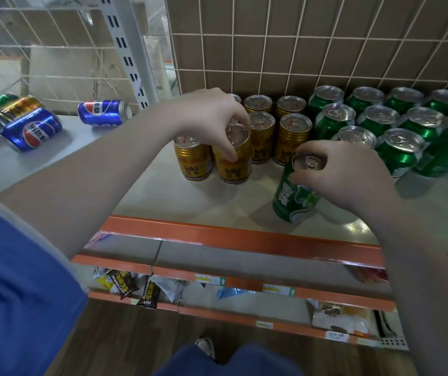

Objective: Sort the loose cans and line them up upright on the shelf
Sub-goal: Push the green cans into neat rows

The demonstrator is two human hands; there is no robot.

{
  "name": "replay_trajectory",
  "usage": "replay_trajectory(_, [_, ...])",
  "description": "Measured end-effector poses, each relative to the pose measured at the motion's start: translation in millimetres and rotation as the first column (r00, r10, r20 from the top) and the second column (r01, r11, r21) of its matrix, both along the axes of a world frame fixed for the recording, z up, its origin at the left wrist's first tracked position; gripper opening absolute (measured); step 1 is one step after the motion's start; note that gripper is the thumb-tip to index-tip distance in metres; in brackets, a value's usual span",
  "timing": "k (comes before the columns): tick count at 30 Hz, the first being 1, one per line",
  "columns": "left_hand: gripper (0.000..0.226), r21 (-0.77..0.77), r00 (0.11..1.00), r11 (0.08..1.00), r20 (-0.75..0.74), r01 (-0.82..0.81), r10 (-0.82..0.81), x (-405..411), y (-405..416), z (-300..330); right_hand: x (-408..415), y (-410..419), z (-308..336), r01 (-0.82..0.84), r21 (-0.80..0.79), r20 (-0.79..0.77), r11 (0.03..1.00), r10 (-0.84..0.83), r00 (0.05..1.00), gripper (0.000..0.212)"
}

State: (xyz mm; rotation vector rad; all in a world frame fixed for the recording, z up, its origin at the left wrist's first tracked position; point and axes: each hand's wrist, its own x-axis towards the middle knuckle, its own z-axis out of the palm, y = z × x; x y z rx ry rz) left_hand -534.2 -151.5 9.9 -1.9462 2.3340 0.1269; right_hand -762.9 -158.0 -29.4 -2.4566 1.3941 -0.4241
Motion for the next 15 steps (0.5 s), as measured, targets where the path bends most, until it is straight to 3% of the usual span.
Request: replay_trajectory(15, [0.061,-0.083,0.994,0.995,0.090,-0.051,0.058,6.4,-5.8,-29.5,6.6,0.0,-0.7,0.019,-0.006,-0.008,1.000,-0.019,1.000,0.033])
